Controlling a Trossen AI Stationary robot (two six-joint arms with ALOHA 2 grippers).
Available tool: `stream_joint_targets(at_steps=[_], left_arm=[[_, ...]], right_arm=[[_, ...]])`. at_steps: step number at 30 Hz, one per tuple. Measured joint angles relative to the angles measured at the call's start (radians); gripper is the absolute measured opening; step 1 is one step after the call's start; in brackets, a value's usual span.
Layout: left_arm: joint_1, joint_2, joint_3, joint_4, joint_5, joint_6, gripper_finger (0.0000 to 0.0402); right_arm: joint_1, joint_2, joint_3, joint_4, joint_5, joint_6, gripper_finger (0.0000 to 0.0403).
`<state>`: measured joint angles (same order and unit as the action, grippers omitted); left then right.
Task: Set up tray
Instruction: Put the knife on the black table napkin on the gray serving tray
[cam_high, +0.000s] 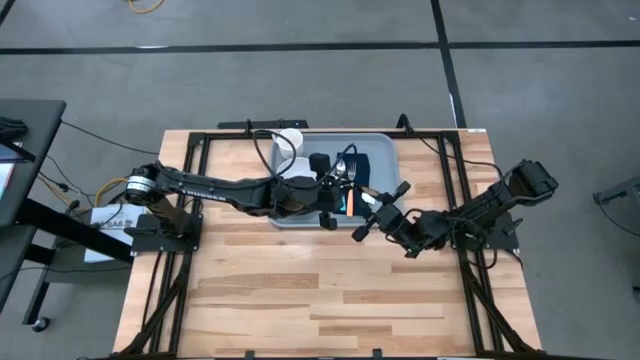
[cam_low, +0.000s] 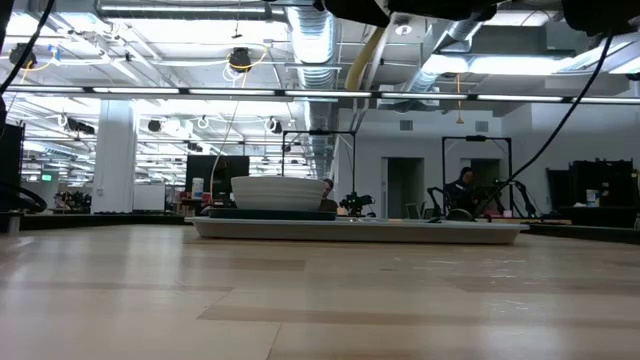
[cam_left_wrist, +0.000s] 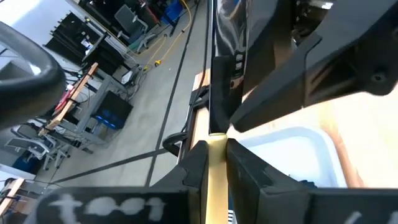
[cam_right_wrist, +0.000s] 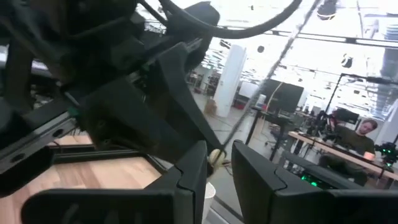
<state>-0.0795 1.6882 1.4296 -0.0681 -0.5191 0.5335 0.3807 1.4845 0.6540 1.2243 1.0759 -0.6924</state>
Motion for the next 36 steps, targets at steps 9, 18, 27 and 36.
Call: stream_joint_targets(at_steps=[9,18,27,36], left_arm=[[0.0,0.0,0.0,-0.002,0.017,-0.011,0.0027],[0.001,0.0,0.0,-0.009,0.01,-0.024,0.0027],[0.003,0.0,0.0,-0.017,0.009,-0.034,0.0027],[0.002,-0.004,0.003,-0.027,0.053,-0.043,0.0027]], right_arm=[[0.025,0.0,0.0,0.06,-0.008,-0.026,0.0067],[0.031,0.0,0.0,0.127,-0.003,-0.023,0.0066],[0.043,0.0,-0.001,0.119,0.018,-0.02,0.0004],[0.071,0.001,0.023,0.116,0.042,-0.067,0.0001]])
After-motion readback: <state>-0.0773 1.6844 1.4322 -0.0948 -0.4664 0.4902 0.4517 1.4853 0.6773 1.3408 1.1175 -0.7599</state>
